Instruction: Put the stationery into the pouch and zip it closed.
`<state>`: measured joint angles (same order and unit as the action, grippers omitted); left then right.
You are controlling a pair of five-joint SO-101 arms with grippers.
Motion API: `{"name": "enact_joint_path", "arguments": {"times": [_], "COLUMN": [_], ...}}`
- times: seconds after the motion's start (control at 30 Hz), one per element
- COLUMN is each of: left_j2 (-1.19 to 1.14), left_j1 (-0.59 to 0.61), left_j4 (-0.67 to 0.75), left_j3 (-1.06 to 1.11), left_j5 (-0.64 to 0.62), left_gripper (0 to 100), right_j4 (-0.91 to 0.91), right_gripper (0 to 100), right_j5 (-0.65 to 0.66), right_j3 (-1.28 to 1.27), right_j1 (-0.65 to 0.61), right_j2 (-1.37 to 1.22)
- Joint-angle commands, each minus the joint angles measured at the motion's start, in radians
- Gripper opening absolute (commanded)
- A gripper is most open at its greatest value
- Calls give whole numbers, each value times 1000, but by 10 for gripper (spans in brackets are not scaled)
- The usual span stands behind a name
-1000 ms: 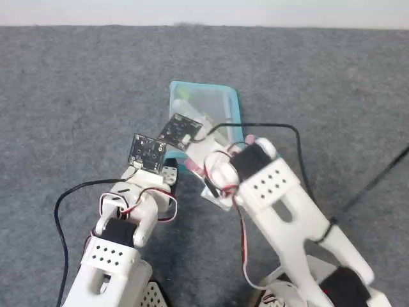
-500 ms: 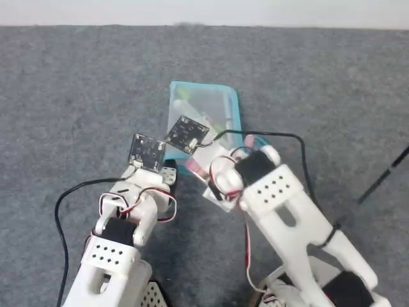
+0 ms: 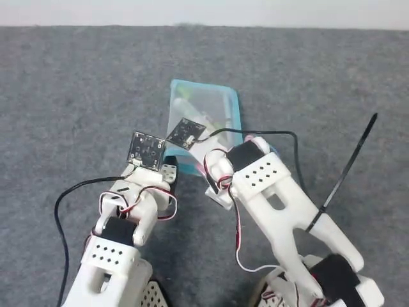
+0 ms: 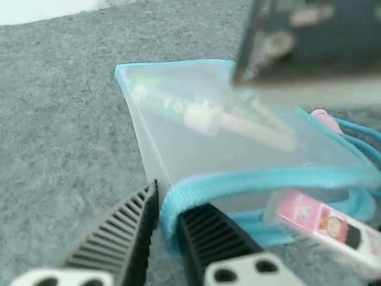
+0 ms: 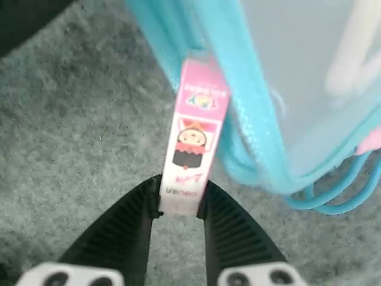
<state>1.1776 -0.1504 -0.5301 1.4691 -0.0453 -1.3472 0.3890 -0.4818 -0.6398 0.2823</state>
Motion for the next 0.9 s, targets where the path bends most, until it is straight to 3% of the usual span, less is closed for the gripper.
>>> {"name": "enact_joint_path", "arguments": {"times": [0.0, 0.13, 0.57, 0.77, 0.87], "left_j2": [25, 20, 26, 26, 26], "left_j1": [-12, -81, -87, -80, -80], "left_j4": [43, 41, 15, 15, 15], "left_j3": [-67, -61, -62, -62, -62], "left_j5": [-23, -3, 3, 3, 3], "left_gripper": [13, 13, 13, 13, 13], "right_j4": [15, -5, -59, -122, -177], "right_gripper": [6, 6, 13, 181, 202], "right_j5": [-12, -9, -48, -78, -78], "right_j3": [87, 147, 463, 603, 649], "right_j1": [7, -24, 10, 28, 31], "right_j2": [5, 5, -282, -323, -294]}}
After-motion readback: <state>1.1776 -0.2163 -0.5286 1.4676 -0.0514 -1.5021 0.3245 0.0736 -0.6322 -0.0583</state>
